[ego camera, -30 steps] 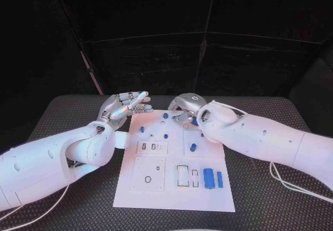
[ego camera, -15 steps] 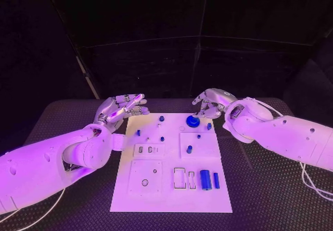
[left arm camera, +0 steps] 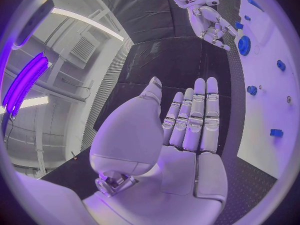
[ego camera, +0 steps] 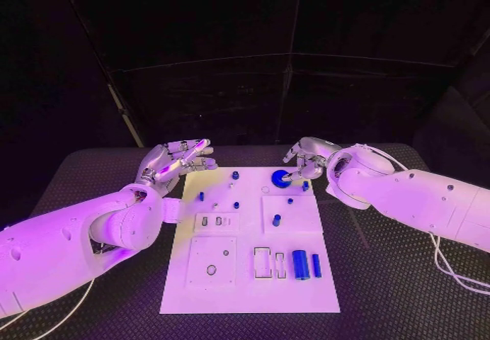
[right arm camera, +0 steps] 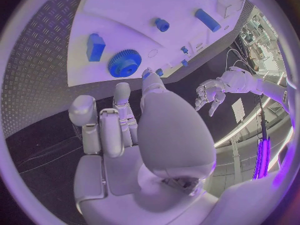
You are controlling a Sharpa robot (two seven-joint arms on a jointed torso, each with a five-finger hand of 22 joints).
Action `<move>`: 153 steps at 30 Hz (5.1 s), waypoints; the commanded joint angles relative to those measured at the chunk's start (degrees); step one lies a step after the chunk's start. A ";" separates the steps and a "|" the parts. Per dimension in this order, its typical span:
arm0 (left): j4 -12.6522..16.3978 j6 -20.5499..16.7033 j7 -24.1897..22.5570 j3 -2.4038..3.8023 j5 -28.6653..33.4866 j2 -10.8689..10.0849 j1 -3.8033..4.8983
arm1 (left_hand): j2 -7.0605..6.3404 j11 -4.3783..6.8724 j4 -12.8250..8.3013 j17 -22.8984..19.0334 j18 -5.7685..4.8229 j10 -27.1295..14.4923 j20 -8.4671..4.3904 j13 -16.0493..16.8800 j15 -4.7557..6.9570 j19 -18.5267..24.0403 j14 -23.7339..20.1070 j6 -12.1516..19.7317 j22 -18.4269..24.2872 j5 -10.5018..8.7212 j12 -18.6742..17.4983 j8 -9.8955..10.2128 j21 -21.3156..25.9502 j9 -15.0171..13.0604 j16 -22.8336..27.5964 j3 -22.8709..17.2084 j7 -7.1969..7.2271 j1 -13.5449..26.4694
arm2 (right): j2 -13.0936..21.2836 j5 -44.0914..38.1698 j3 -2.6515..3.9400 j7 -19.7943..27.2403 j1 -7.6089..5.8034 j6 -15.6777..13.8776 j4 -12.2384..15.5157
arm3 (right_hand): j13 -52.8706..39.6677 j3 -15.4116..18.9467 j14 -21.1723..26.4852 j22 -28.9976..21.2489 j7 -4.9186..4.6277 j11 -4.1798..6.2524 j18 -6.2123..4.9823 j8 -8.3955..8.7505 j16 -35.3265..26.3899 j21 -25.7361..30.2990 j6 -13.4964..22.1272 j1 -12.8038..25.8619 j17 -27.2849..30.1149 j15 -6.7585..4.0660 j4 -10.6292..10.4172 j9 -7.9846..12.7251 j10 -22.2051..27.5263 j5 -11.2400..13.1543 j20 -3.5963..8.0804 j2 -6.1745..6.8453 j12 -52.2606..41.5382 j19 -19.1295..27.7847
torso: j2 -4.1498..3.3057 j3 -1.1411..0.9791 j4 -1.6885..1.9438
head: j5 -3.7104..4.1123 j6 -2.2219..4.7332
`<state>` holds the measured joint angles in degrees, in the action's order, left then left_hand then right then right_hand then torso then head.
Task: Assemble the parts on the task board
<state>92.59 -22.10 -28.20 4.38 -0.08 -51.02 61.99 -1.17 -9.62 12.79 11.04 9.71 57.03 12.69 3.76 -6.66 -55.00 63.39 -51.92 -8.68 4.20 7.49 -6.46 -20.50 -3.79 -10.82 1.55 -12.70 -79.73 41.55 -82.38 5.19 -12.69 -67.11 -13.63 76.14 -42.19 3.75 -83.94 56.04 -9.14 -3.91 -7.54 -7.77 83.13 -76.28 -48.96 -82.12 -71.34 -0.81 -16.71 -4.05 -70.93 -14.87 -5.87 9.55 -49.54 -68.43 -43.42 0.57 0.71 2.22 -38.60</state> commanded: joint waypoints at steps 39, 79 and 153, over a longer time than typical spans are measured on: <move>-0.22 1.11 -0.21 0.06 0.11 0.27 0.09 | 0.07 -0.16 -0.36 0.13 0.72 0.15 0.16 -0.08 -0.13 -0.21 0.17 -0.29 0.11 -0.26 -0.28 0.39 0.24 0.05 0.30 -0.05 0.04 -0.32 | -4.26 -4.73 0.00 -2.60 0.00 6.74 -4.25 | -15.24 -1.05 -3.93 2.81 0.19 0.15 1.39 -2.34 2.91 -1.71 -0.49 -3.87 -6.67 0.38 1.63 0.04 -3.90 -0.81 -0.04 -2.84 -14.05 -1.98 | -0.06 -0.05 -0.03 | -0.06 -1.46; -0.25 1.13 -0.13 0.06 0.11 0.27 0.06 | 0.15 -0.14 -0.50 0.21 0.73 0.22 0.17 -0.07 -0.12 -0.23 0.23 -0.37 0.17 -0.25 -0.38 0.47 0.31 0.04 0.43 -0.04 0.07 -0.38 | -4.81 -11.37 0.03 -0.47 0.24 -4.28 1.08 | -29.83 -7.25 -4.45 7.97 2.74 2.34 2.33 -4.70 4.12 -4.11 -11.79 -6.52 -10.06 -1.49 6.85 -0.06 -10.33 4.66 1.64 -8.54 -26.28 -5.20 | -0.04 -0.04 0.01 | -0.94 -1.56; -0.65 1.05 -0.04 0.09 0.11 0.84 0.13 | 0.15 -0.14 -0.50 0.21 0.73 0.22 0.17 -0.07 -0.12 -0.23 0.23 -0.37 0.17 -0.25 -0.38 0.47 0.31 0.04 0.43 -0.04 0.07 -0.38 | -18.09 -16.18 -2.43 -1.44 0.26 0.55 -4.90 | -27.35 -6.76 -4.48 8.68 -0.35 -0.54 2.43 3.51 4.24 -4.34 -3.69 2.88 -10.60 1.11 4.49 0.01 -7.59 5.28 -0.78 -3.15 -23.46 -5.19 | -0.07 -0.16 -0.11 | -1.96 -2.97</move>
<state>91.89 -21.60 -27.94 4.39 0.07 -50.23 62.02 -1.17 -9.62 12.63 11.16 9.71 57.03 12.69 3.76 -6.66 -55.00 63.39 -51.92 -8.59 4.20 7.50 -6.23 -20.50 -3.80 -10.61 1.39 -12.69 -79.73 23.43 -98.44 2.77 -14.55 -66.79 -12.79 70.95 -69.45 -2.99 -83.93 64.67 -9.63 -4.22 -5.77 -4.15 87.03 -80.31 -52.32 -79.75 -74.92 0.01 -12.00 -3.99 -78.21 -9.24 -6.36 6.62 -72.82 -73.63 -43.47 0.42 0.59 0.24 -41.56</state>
